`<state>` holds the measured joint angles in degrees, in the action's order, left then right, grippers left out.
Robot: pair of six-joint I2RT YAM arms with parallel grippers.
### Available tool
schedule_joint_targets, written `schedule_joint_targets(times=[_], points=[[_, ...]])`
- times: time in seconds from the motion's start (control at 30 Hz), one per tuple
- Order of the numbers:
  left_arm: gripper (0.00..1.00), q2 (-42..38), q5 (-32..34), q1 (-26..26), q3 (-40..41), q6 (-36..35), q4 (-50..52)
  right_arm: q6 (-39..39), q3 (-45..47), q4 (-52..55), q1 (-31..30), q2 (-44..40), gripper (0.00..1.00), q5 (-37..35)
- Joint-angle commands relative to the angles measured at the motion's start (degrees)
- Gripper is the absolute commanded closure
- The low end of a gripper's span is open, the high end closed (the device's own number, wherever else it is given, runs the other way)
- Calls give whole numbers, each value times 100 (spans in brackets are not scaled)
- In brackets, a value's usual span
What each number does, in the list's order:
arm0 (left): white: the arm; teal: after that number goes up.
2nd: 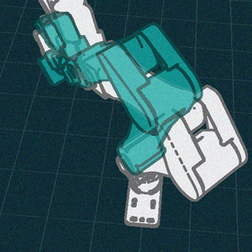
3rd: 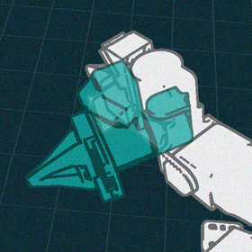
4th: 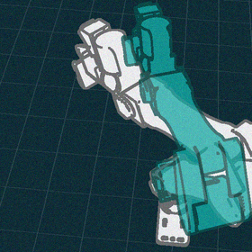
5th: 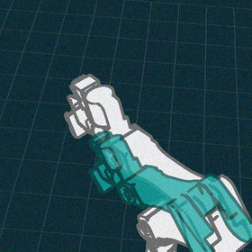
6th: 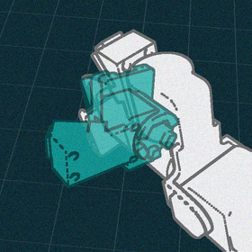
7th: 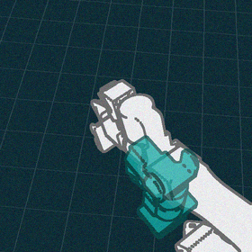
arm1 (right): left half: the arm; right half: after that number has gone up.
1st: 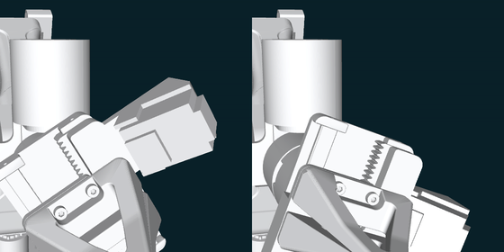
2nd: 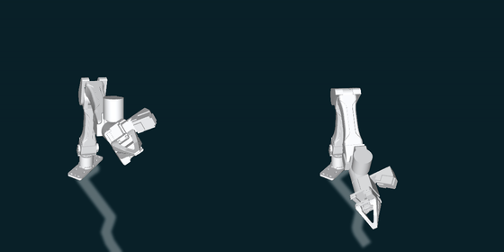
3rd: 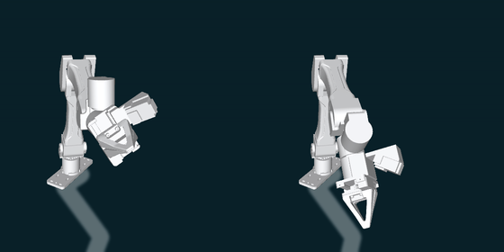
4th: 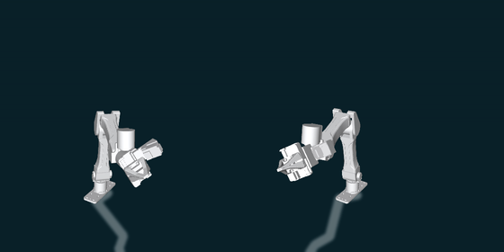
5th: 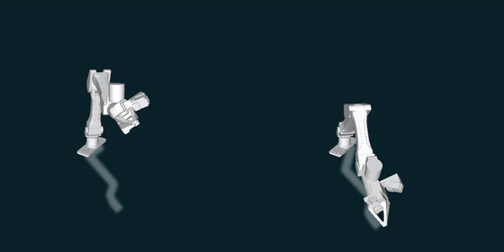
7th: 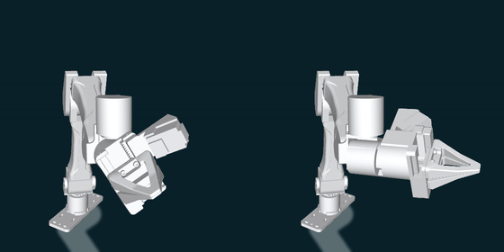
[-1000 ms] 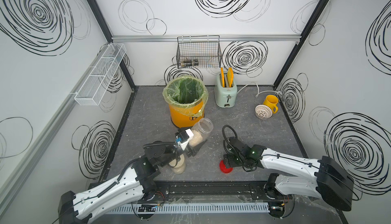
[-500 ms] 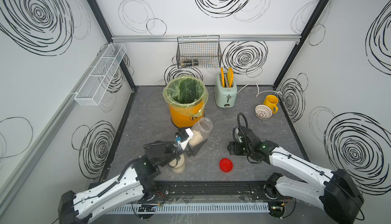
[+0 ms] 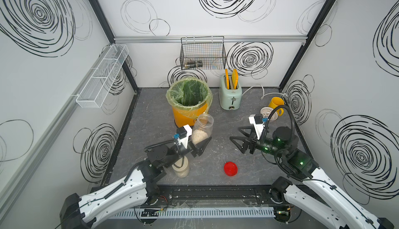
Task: Empty expired oatmeal from jars
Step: Adjust the jar.
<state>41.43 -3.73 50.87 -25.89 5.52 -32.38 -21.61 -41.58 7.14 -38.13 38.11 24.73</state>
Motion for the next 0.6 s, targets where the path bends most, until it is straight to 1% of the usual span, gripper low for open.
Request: schedule_joint_targets(times=[0.0,0.13,0.2,0.27,0.33,0.4,0.57], points=[[28,112,-411,-33,-10,165,-833,379,-396,-807,12,243,4,1093],[28,298,-674,-27,-75,120,-930,501,-626,-1491,-170,621,1,1608],[28,377,-771,-16,-104,124,-976,695,-735,-1600,-483,821,2,1461],[28,452,-843,-7,-143,116,-1002,1083,-840,-1535,-906,1041,2,1044],[28,508,-870,16,-183,102,-1016,1335,-935,-1511,-1192,1254,2,836],[28,540,-883,28,-206,82,-1029,1365,-962,-1634,-1302,1460,2,823],[27,589,-878,89,-233,11,-1042,1258,-944,-1973,-1305,1722,2,858]])
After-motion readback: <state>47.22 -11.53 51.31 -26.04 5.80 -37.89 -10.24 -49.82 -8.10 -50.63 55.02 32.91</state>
